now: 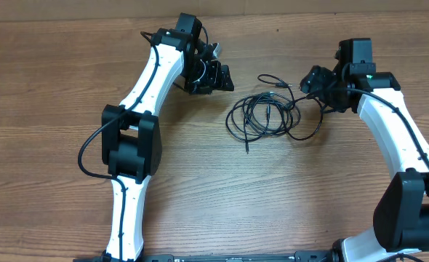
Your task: Untangle cables
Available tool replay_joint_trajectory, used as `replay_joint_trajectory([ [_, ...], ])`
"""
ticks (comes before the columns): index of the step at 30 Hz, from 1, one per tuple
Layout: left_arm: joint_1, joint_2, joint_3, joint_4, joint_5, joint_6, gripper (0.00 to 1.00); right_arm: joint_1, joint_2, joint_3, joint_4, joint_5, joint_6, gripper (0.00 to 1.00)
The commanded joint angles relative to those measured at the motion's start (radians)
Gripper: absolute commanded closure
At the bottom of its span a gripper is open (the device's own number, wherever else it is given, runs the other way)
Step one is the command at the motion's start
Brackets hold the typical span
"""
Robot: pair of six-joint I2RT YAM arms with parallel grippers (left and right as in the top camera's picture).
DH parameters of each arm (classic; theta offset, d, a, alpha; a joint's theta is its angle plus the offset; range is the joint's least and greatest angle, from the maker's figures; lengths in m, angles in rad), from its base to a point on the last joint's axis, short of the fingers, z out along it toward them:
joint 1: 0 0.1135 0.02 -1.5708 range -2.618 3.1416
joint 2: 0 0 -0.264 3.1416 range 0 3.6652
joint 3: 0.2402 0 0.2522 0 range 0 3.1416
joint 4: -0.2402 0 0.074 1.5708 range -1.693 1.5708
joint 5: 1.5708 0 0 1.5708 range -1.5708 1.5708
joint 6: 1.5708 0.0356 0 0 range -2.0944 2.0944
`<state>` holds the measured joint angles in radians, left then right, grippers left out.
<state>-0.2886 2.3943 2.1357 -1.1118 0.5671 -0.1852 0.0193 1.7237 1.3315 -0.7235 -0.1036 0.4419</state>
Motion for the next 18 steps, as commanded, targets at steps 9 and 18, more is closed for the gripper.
replay_joint_trajectory([
  [9,-0.008,-0.001,0.025,-0.003,-0.002,-0.007,0.24,0.023,0.023,0.016,0.08,-0.145,-0.221,0.13],
  [18,-0.008,0.0,0.025,-0.011,-0.002,-0.006,0.22,0.094,0.119,0.016,0.187,-0.145,-0.25,0.42],
])
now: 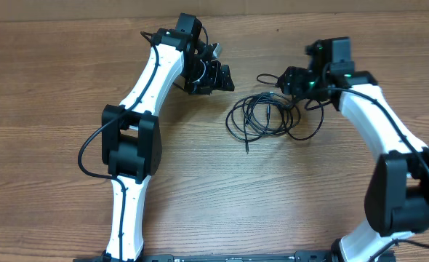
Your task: Untangle cables
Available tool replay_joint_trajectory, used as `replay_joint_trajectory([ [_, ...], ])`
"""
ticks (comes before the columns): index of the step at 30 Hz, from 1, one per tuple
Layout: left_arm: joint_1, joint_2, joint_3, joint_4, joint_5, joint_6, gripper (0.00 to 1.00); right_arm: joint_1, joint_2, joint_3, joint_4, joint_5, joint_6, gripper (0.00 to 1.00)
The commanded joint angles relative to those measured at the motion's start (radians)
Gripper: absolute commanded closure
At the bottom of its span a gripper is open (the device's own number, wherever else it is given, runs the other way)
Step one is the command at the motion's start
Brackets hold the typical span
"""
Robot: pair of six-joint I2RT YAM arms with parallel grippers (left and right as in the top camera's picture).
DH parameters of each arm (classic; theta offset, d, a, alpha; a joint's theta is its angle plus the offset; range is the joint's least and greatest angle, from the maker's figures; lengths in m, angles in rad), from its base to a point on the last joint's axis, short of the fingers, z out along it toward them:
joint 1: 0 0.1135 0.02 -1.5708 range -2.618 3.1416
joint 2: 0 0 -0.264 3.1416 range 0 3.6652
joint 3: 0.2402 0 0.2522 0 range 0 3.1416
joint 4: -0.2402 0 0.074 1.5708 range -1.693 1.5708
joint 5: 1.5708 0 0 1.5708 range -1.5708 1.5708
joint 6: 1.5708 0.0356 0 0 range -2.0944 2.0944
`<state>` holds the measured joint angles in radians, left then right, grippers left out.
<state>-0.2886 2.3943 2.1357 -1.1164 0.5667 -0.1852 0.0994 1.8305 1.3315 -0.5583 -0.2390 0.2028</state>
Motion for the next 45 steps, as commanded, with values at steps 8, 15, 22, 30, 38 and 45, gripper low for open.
replay_joint_trajectory([
  [8,-0.008,0.0,0.025,-0.01,-0.002,-0.007,0.22,-0.006,-0.027,0.07,0.043,-0.01,-0.006,0.96],
  [15,-0.008,0.0,0.025,-0.007,-0.002,-0.007,0.22,-0.046,-0.081,0.093,-0.087,0.004,0.063,0.96],
  [22,-0.008,0.0,0.025,-0.006,-0.002,-0.006,0.22,-0.056,-0.078,0.093,-0.338,0.217,0.207,0.96],
  [30,-0.008,0.0,0.025,-0.006,-0.003,-0.006,0.22,-0.056,-0.078,0.09,-0.505,0.265,0.22,0.73],
  [38,-0.008,0.0,0.025,-0.002,-0.055,-0.006,0.23,-0.056,-0.078,0.133,-0.415,0.037,0.187,0.42],
  [45,-0.008,0.0,0.025,-0.002,-0.095,-0.042,0.29,-0.012,-0.078,0.142,-0.321,-0.073,0.19,0.42],
])
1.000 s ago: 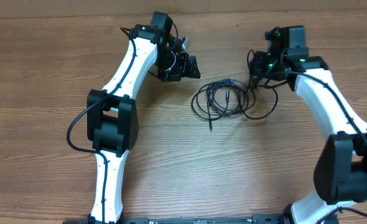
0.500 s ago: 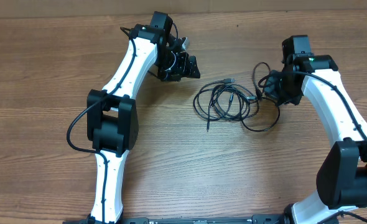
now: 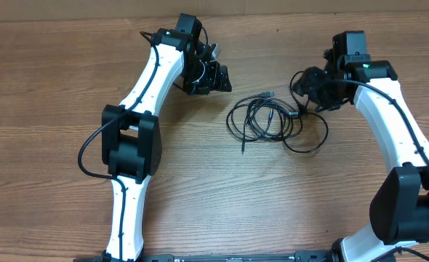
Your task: Untangle cables
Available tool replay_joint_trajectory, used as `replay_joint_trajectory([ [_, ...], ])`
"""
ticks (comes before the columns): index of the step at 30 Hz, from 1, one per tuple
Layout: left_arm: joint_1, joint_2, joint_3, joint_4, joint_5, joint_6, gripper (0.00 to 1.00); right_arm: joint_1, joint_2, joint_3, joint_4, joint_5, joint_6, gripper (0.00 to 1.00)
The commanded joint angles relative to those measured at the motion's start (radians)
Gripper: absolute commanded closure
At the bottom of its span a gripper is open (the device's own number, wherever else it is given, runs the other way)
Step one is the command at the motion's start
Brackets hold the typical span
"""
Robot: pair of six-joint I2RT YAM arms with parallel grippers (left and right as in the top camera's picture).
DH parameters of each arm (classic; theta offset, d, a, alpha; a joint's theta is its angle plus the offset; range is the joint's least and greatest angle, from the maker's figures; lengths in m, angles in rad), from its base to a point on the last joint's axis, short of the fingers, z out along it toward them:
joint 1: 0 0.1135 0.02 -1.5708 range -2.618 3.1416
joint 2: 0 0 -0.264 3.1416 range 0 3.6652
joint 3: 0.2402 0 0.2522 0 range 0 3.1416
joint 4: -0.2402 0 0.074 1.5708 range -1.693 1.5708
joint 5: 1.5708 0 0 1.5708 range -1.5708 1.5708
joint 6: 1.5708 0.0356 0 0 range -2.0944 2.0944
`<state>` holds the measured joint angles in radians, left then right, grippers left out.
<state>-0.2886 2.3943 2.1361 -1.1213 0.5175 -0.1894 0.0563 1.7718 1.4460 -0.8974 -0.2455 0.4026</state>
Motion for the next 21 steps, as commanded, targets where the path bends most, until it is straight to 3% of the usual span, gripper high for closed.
replay_joint_trajectory([
  [1,-0.008,0.0,0.024,0.003,-0.076,-0.064,0.3,0.043,-0.019,0.027,0.027,-0.067,-0.01,0.43],
  [7,-0.008,0.0,0.024,0.003,-0.11,-0.131,0.43,0.115,0.006,0.027,0.064,-0.008,-0.006,0.51],
  [13,-0.035,0.0,0.024,-0.006,-0.045,-0.031,0.38,0.128,0.058,0.026,0.13,0.013,0.061,0.64],
  [21,-0.122,0.0,0.024,-0.012,-0.062,-0.006,0.36,0.117,0.111,0.023,0.156,0.035,0.088,0.66],
])
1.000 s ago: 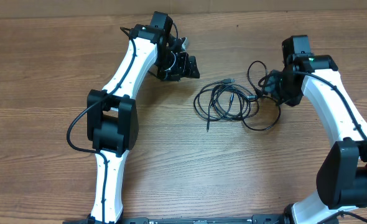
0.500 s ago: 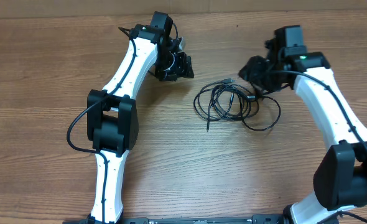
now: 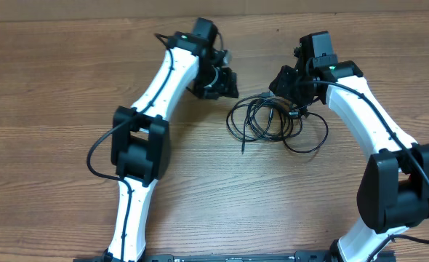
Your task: Untangle cables
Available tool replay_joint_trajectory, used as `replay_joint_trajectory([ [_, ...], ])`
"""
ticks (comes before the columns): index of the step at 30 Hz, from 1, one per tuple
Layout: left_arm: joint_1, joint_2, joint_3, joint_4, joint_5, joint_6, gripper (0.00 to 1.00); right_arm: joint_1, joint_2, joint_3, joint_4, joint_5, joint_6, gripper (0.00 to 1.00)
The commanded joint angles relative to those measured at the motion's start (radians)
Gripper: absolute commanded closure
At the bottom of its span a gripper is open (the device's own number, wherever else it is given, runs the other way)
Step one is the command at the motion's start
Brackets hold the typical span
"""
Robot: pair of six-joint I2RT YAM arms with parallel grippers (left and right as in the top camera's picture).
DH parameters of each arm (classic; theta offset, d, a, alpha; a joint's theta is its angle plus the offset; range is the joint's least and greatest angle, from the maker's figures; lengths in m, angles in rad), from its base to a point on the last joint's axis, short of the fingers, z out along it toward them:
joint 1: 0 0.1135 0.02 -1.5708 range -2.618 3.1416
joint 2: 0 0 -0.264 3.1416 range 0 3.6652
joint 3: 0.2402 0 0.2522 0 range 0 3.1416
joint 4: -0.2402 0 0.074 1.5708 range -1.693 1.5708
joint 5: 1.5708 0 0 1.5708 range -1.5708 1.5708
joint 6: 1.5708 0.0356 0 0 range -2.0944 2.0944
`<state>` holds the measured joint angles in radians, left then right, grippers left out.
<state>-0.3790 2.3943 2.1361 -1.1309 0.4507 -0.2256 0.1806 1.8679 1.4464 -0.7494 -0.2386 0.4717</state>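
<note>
A thin black cable bundle lies coiled on the table's middle right, with one loop spread to the right and a plug end pointing up-left. My right gripper hovers just above the bundle's top edge, close to the plug end. Its dark fingers blend together, so their state is unclear, and no cable is seen rising with them. My left gripper sits to the left of the bundle, jaws apart and empty, a short gap from the coils.
The wooden table stretches wide to the left and front. Both white arms reach in from the near edge, the left arm's elbow standing over the table's left middle.
My right gripper has moved left, from the bundle's upper right to above its top edge. The left gripper and arm have shifted right, closer to the coils. The cable lies unchanged.
At first both grippers stood apart from the coiled cable. Then the right gripper was at the cable's upper strand. Later that gripper was back to the right, the plug end lay lower and a loop was spread rightwards. Now both grippers flank the bundle's top.
</note>
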Motion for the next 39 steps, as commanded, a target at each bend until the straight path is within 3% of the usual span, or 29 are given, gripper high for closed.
replay_joint_trajectory([
  [1,-0.042,0.0,0.024,-0.002,-0.013,0.021,0.36,-0.007,0.019,0.019,0.008,0.04,0.019,0.66],
  [11,-0.125,0.013,0.023,0.0,-0.218,-0.105,0.36,-0.04,0.106,0.006,0.005,0.087,0.019,0.65],
  [25,-0.163,0.057,0.02,0.071,-0.223,-0.169,0.5,-0.07,0.158,-0.003,0.008,0.081,0.019,0.65],
  [33,-0.173,0.092,0.019,0.088,-0.222,-0.171,0.5,-0.07,0.158,-0.006,0.008,0.081,0.018,0.65],
  [39,-0.191,0.092,0.019,0.112,-0.222,-0.171,0.57,-0.07,0.158,-0.006,0.007,0.081,0.018,0.65],
])
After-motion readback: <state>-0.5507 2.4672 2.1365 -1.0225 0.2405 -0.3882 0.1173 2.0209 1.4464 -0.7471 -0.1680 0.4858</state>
